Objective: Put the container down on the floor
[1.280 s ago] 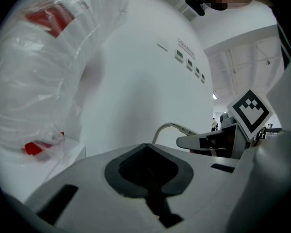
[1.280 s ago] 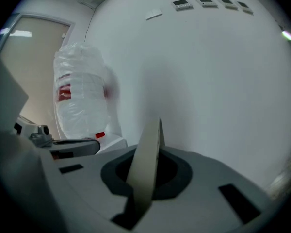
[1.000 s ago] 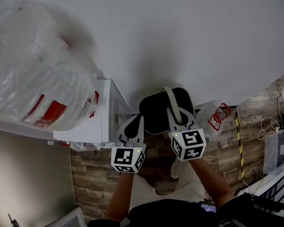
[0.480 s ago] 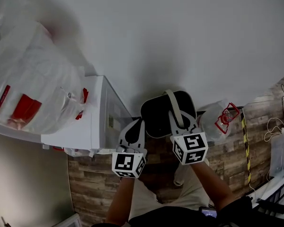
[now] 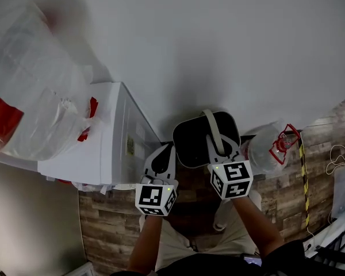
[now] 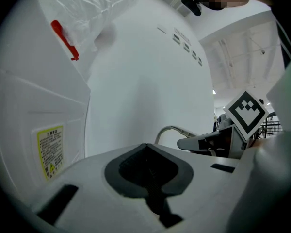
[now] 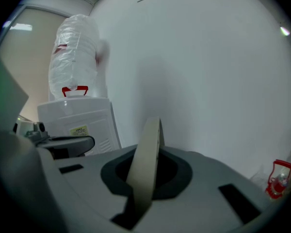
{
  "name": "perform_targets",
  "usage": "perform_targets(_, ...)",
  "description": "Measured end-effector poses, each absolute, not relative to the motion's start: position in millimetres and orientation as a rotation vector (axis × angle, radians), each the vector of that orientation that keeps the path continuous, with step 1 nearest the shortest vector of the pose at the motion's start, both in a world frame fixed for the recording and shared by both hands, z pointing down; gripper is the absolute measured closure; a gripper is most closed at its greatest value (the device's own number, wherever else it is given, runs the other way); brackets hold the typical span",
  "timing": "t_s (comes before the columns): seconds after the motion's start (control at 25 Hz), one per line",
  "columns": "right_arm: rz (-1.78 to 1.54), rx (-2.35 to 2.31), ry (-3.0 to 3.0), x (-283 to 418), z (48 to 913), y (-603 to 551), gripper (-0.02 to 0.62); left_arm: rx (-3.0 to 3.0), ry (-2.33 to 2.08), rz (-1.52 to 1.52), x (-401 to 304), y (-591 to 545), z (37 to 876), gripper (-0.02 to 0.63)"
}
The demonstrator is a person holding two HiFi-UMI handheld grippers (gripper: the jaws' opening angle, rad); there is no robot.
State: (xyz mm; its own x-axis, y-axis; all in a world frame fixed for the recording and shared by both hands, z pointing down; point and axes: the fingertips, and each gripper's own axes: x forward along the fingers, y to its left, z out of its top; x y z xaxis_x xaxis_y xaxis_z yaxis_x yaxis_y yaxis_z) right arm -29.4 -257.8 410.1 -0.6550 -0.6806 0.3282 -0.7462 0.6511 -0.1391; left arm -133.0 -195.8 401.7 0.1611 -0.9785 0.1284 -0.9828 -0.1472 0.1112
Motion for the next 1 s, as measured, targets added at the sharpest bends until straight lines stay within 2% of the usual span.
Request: perform_targets(1.0, 0.319, 1.194, -2.656, -38, 519, -246, 0.563, 2.369, -1.949, -0.007, -138, -197, 518, 0.589)
